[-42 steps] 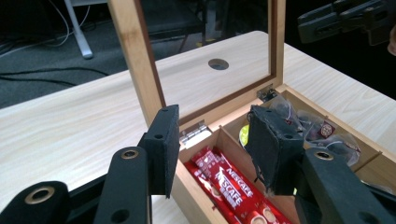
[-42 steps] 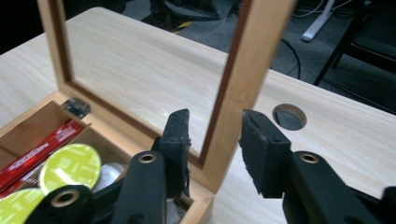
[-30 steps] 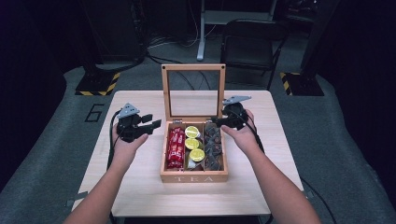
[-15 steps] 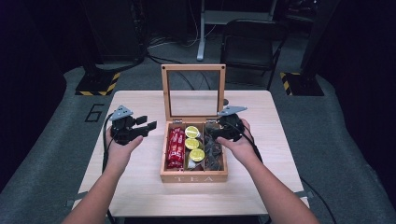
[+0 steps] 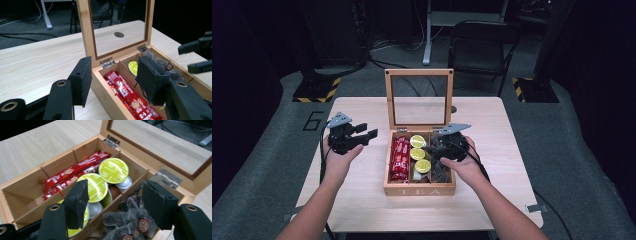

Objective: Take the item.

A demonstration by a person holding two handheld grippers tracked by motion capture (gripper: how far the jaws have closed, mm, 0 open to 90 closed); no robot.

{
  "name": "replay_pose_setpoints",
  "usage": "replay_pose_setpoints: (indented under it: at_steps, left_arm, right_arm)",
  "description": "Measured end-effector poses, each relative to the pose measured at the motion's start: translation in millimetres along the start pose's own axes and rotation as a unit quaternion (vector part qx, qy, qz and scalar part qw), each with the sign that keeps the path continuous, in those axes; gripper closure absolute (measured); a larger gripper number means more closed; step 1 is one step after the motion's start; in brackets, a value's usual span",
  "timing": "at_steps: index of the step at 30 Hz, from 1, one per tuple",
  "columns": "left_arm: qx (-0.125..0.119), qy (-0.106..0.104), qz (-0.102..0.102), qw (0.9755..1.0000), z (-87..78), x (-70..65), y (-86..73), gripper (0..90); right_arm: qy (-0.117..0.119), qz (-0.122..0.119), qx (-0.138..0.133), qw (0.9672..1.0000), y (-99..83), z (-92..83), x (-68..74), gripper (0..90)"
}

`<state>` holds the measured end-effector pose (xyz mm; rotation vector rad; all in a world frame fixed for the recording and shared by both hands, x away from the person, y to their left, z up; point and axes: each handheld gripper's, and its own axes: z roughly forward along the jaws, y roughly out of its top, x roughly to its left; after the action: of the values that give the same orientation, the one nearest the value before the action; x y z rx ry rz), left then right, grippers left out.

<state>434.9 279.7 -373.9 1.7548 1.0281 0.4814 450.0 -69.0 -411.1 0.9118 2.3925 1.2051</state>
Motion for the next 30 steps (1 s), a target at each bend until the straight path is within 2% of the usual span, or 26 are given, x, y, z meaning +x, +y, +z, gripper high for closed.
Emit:
replay_pose_setpoints:
  at_steps: [6, 16, 26, 30]
  left_arm:
    - [-0.001, 0.003, -0.002, 1.0000, -1.0, 0.6, 0.9, 46.1]
    - [-0.001, 0.003, 0.003, 1.0000, -1.0, -1.3, 3.6, 46.1]
    - [-0.002, 0.005, 0.008, 1.0000, -0.3, -1.8, 5.2, 46.2]
    - [-0.005, 0.005, 0.007, 1.0000, -1.3, -1.7, 5.5, 46.1]
  right_arm:
    - [0.000, -0.002, 0.005, 1.0000, -5.8, 3.8, 8.3, 34.6]
    - [0.030, -0.011, 0.010, 0.9994, -15.3, 11.1, 20.6, 28.7]
    - [0.048, -0.028, 0.023, 0.9982, -19.1, 20.0, 31.3, 28.8]
    - [0.053, -0.028, 0.025, 0.9979, -20.5, 23.6, 34.1, 28.8]
